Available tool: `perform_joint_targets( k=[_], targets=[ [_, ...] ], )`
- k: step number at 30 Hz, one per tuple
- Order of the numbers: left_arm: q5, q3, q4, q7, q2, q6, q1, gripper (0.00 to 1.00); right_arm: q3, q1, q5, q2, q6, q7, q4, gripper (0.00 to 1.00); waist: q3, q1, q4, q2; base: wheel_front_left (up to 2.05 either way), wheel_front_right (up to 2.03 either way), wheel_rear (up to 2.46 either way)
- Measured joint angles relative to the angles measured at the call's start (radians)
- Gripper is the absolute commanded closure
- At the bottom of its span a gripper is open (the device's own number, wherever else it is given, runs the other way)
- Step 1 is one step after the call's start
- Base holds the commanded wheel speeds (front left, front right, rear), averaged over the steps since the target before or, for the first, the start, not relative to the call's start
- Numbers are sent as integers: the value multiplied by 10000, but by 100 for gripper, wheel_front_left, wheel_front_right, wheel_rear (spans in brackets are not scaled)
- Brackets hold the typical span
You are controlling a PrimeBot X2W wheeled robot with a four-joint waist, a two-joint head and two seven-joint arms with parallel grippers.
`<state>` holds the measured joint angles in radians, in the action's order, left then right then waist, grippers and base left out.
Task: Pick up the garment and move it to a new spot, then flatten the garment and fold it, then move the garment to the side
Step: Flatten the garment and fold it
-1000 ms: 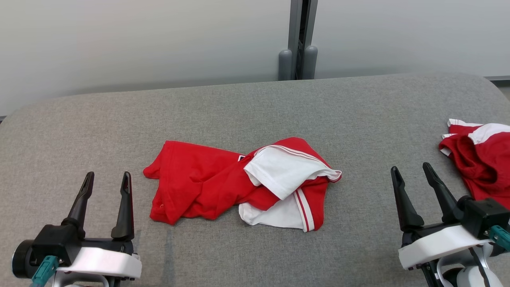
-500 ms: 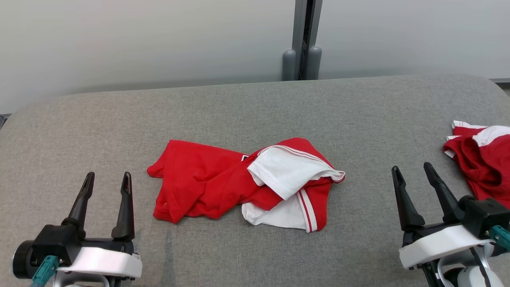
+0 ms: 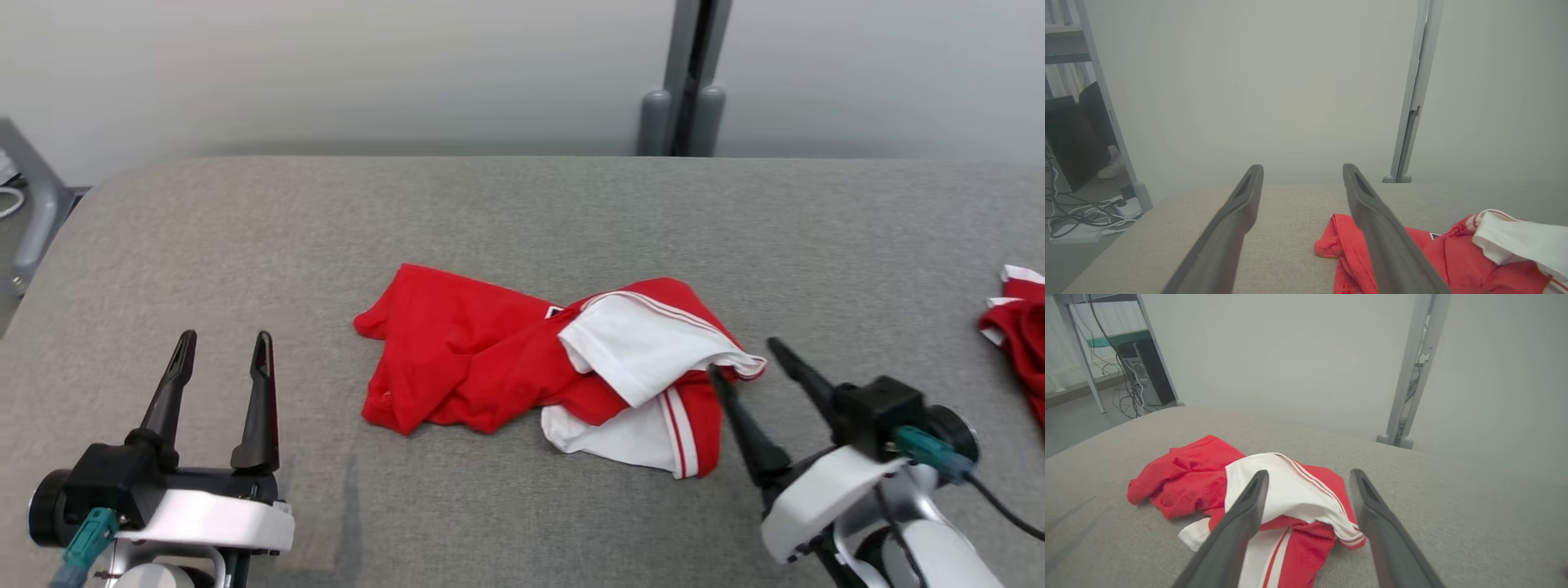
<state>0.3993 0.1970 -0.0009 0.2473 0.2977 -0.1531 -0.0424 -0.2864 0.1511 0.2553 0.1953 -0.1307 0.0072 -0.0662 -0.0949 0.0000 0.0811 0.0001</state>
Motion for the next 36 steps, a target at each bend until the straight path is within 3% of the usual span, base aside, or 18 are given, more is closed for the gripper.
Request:
perform_joint_targets(
  k=[9, 17, 20, 21, 29, 36],
  targets=[
    [-21, 144, 215, 90, -247, 205, -482, 0, -2389, 1656, 198, 995, -2, 1097, -1287, 0, -439, 0, 925, 0, 0, 0, 0],
    [-38, 36, 612, 119, -359, 470, -899, 0, -2966, 2613, -12, 1386, -2, 1733, -2451, 0, -755, 0, 1332, 0, 0, 0, 0],
    [-117, -50, 681, 127, -433, 514, -911, 0, -2872, 2725, -19, 1407, -2, 1756, -2550, 84, -796, 0, 1347, 0, 0, 0, 0],
    [-146, -100, 681, 128, -462, 550, -925, 0, -2828, 2728, -12, 1402, -2, 1670, -2546, 100, -808, 0, 1337, 0, 0, 0, 0],
    [-399, -500, 698, 128, -644, 719, -995, 0, -2059, 2683, 146, 1287, -2, 1166, -1862, 100, -901, 0, 1073, 0, 0, 0, 0],
    [-616, -790, 692, 130, -748, 907, -1038, 0, 104, 1807, 178, 857, -2, 545, -644, 100, -884, 0, 688, 0, 0, 0, 0]
  ],
)
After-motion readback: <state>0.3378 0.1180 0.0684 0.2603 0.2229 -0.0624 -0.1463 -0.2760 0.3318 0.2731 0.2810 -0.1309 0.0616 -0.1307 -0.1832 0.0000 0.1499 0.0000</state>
